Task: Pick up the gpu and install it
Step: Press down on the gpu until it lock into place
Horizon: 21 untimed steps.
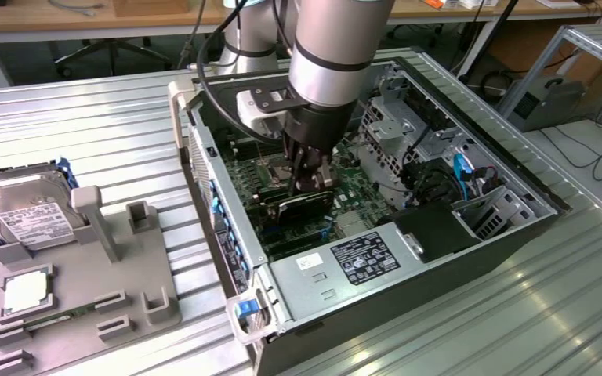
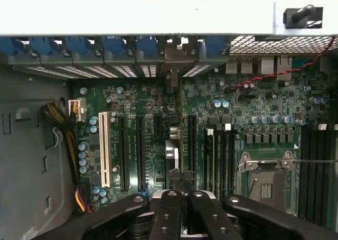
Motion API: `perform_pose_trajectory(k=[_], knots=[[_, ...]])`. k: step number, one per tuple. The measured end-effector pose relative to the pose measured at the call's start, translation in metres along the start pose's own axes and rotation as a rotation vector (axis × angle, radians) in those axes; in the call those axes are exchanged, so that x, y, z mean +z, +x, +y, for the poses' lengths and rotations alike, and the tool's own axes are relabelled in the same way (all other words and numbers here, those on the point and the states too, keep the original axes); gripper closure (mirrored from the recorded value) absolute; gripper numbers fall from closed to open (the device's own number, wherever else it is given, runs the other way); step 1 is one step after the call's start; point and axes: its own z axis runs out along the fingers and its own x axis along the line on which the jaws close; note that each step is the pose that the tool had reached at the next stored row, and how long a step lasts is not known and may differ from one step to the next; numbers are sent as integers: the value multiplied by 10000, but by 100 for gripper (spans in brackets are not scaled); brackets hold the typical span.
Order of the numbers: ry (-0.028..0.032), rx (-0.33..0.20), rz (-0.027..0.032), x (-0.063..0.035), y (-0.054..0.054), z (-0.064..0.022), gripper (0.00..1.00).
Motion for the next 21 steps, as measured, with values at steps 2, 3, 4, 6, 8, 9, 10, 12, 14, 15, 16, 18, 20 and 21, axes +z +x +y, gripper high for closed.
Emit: perform_pose_trajectory(k=[2, 3, 4, 6, 8, 9, 10, 12, 14, 15, 16, 18, 20, 21], knots=[[-1, 0, 2, 4, 0, 0, 89], [0, 0, -1, 10, -3, 0, 89], [0, 0, 0, 15, -7, 0, 89], [0, 2, -1, 27, -16, 1, 89], [-1, 2, -2, 37, -22, 0, 89], [-3, 2, 0, 43, -22, 0, 89], [-3, 3, 0, 61, -22, 1, 89], [-5, 6, 1, 95, -22, 1, 89], [-6, 8, 0, 115, -21, 1, 89], [-7, 8, 0, 122, -21, 1, 89], [-8, 8, 3, 123, -21, 1, 89], [-7, 8, 1, 129, -22, 1, 89], [-7, 9, 0, 137, -25, 1, 89], [-7, 8, 1, 140, -27, 1, 89]])
